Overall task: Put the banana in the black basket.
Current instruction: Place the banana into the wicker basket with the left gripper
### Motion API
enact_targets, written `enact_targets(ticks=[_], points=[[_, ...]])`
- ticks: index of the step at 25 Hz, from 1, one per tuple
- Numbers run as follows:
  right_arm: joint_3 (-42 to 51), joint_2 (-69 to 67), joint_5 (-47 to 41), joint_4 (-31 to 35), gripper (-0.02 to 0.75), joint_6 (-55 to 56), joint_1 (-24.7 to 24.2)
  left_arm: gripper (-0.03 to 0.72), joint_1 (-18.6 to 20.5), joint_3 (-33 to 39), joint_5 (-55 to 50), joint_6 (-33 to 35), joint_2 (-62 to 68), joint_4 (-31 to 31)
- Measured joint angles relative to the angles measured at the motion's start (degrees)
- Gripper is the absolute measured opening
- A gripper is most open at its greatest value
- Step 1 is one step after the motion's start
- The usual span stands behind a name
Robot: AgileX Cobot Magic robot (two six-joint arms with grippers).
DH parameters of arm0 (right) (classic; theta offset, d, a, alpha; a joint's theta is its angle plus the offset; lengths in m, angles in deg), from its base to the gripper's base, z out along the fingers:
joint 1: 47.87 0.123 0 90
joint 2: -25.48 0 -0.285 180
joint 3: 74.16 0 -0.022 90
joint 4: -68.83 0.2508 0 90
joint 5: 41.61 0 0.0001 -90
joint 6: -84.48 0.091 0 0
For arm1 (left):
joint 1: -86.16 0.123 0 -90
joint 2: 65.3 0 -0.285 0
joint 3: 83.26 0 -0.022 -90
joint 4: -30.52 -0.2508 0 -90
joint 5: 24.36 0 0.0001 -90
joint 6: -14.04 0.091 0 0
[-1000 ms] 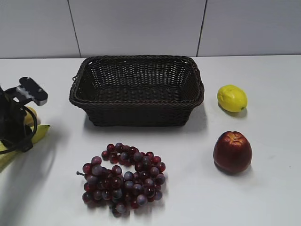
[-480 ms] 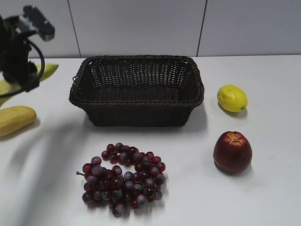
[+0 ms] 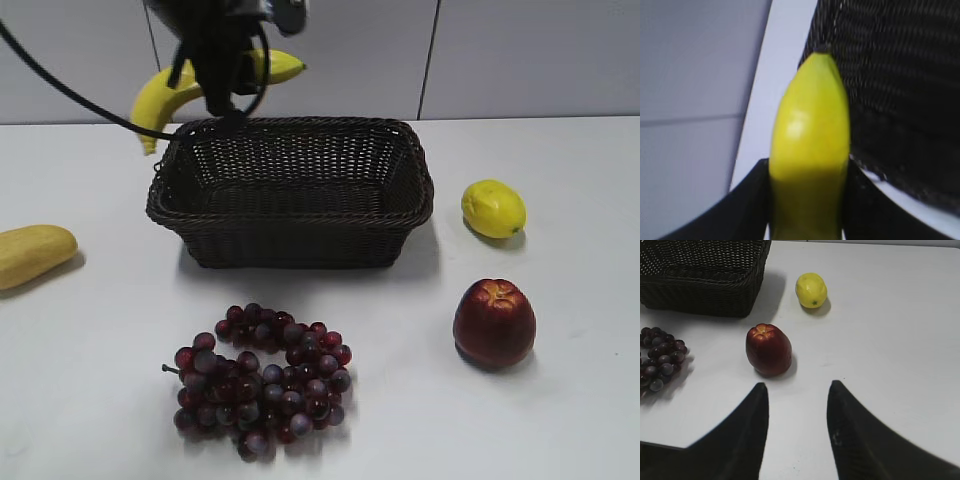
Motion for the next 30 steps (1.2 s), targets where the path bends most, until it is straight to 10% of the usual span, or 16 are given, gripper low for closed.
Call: enact_targets(ticks=[12, 18, 30], points=[[0.00, 0.00, 0.00, 0.00, 0.299, 0.00, 0.00, 0.398, -6.62, -1.27, 14.29, 0.57, 8.29, 1.19], [0.00, 0.00, 0.00, 0.00, 0.299, 0.00, 0.00, 0.660, -6.62, -1.27, 13.88, -2.32, 7.61, 1.35], [0.00, 0.00, 0.00, 0.00, 0.299, 0.00, 0.00, 0.564, 2.58, -1.38, -5.64, -17.07, -5.10, 1.58]])
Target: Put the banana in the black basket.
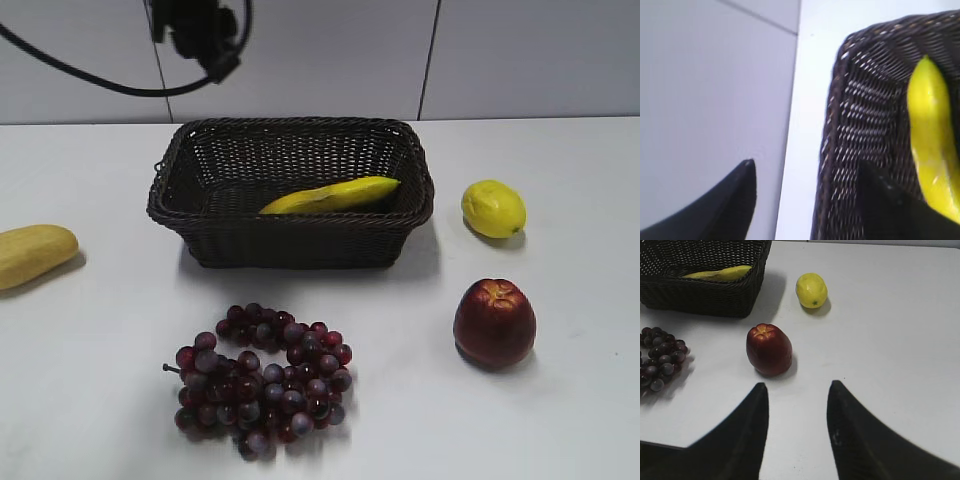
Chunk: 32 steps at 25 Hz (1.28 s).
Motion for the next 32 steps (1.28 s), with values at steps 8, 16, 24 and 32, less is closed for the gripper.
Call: enact_targets(ticks=[8, 16, 24, 32], points=[[0.00, 0.00, 0.00, 0.00, 0.299, 0.00, 0.00, 0.544, 7.34, -0.06, -18.77, -9.77, -3.01, 4.57], [0.00, 0.00, 0.00, 0.00, 0.299, 0.00, 0.00, 0.520, 18.20, 0.03, -22.68, -23.47, -11.25, 11.57], [0.00, 0.00, 0.00, 0.00, 0.299, 0.00, 0.00, 0.514, 29.78, 18.37, -22.83, -25.60, -28.13, 11.85], [0.00, 0.00, 0.00, 0.00, 0.299, 0.00, 0.00, 0.505, 35.43, 45.76, -19.79, -25.74, -51.02, 11.61]])
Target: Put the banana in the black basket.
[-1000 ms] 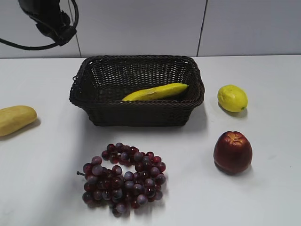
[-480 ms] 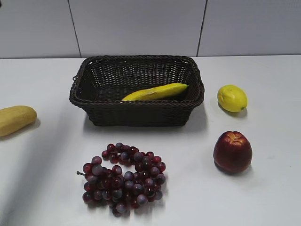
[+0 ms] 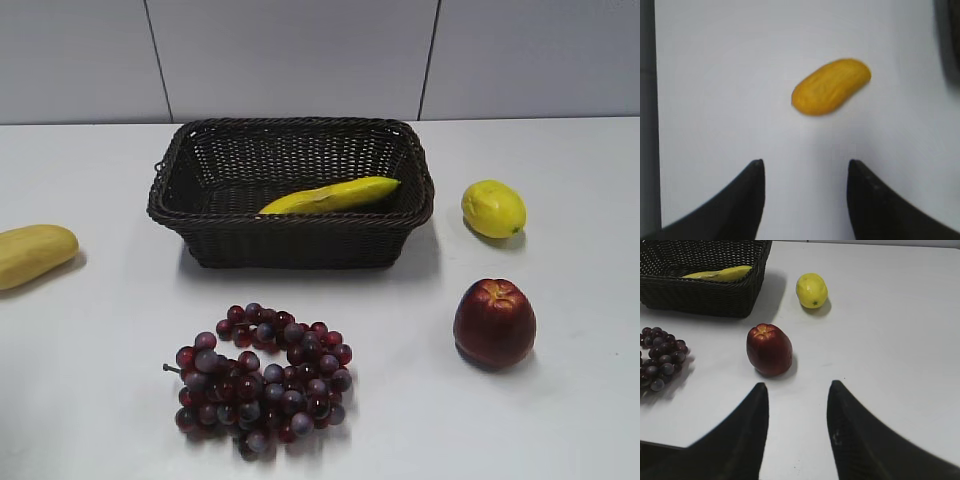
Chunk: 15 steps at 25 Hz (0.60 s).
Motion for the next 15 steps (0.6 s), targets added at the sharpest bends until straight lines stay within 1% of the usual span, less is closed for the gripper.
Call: enact_targets(ticks=[3, 8, 12, 15], points=[[0.00, 0.00, 0.00, 0.00, 0.299, 0.00, 0.00, 0.501, 0.00, 8.06, 2.19, 0.00, -8.30, 1.27], [0.00, 0.00, 0.00, 0.00, 0.299, 0.00, 0.00, 0.488, 0.00, 19.39, 6.26, 0.00, -20.74, 2.70], [0.00, 0.00, 0.00, 0.00, 0.299, 0.00, 0.00, 0.469, 0.00, 25.01, 6.87, 0.00, -30.27, 3.31], [0.00, 0.00, 0.00, 0.00, 0.299, 0.00, 0.00, 0.464, 0.00, 27.26, 6.77, 0.00, -36.49, 4.05]])
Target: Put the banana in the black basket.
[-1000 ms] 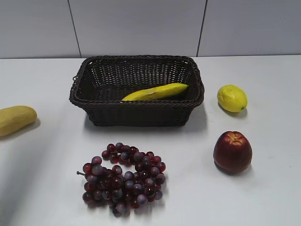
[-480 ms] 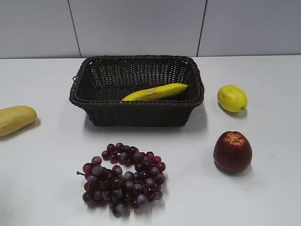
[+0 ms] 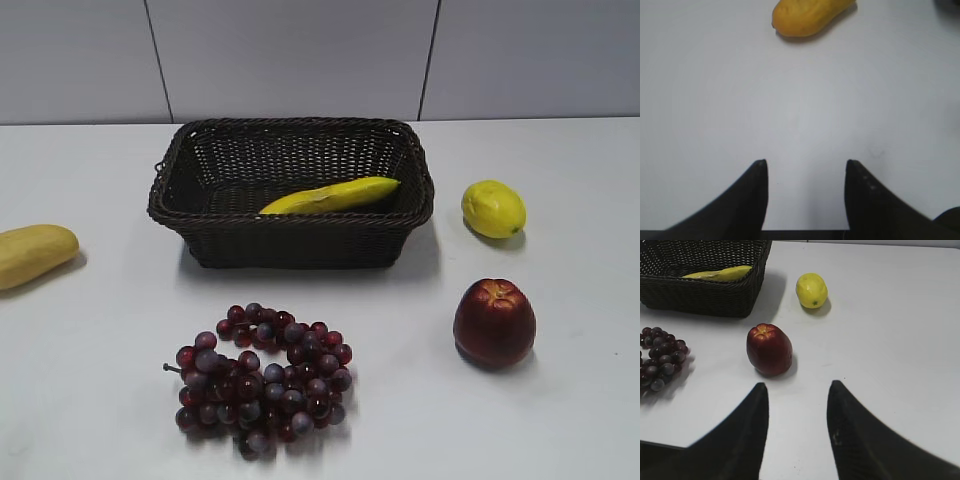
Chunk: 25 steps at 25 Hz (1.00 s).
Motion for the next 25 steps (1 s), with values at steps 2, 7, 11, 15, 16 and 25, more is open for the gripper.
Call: enact_targets(ticks=[2, 7, 11, 15, 16, 25], points=[[0.00, 0.00, 0.00, 0.00, 0.299, 0.00, 0.00, 0.459, 0.00, 0.25, 0.00, 0.00, -3.79, 0.12], [0.00, 0.00, 0.00, 0.00, 0.299, 0.00, 0.00, 0.425, 0.00, 0.25, 0.00, 0.00, -12.01, 0.28], [0.00, 0.00, 0.00, 0.00, 0.299, 0.00, 0.00, 0.381, 0.00, 0.32, -0.05, 0.00, -17.36, 0.31], [0.00, 0.00, 0.00, 0.00, 0.299, 0.00, 0.00, 0.361, 0.00, 0.32, -0.05, 0.00, -20.73, 0.31], [0.00, 0.00, 0.00, 0.00, 0.299, 0.00, 0.00, 0.359, 0.00, 0.32, -0.05, 0.00, -21.36, 0.31], [0.00, 0.00, 0.00, 0.00, 0.299, 0.00, 0.00, 0.357, 0.00, 0.32, -0.05, 0.00, -22.32, 0.31]])
